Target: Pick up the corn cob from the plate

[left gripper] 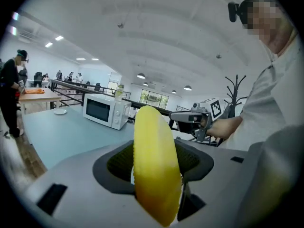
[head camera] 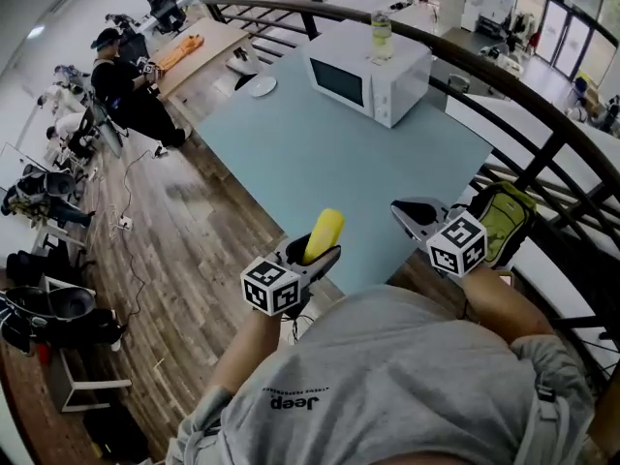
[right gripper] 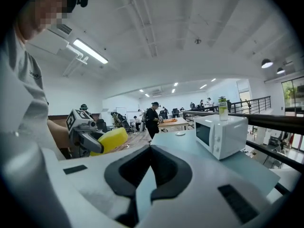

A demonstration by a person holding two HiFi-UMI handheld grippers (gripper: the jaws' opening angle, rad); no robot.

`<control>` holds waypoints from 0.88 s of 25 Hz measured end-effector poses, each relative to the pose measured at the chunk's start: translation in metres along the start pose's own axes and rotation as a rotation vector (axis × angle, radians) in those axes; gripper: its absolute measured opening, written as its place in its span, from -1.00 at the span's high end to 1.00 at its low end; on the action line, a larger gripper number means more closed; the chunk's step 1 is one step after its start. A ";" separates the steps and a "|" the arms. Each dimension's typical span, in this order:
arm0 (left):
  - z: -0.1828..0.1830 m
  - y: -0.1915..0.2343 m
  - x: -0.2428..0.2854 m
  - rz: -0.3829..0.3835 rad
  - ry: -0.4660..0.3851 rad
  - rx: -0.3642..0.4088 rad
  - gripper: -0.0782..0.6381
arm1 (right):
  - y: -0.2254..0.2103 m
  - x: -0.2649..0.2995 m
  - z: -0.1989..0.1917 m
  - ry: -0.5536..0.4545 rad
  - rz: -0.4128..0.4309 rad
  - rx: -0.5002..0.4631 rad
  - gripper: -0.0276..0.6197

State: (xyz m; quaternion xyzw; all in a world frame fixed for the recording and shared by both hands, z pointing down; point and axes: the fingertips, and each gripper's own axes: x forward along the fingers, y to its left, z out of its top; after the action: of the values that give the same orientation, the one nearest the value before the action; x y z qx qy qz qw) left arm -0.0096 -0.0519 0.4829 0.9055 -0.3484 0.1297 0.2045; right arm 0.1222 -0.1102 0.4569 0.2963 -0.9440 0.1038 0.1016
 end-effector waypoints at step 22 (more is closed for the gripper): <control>-0.056 0.038 0.033 -0.024 0.088 -0.065 0.06 | -0.016 0.023 -0.076 0.162 0.012 0.105 0.87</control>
State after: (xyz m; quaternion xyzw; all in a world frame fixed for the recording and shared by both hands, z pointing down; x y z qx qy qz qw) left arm -0.0169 -0.0704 0.5554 0.8959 -0.3322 0.1555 0.2506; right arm 0.1227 -0.1159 0.5381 0.2862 -0.9277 0.1772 0.1614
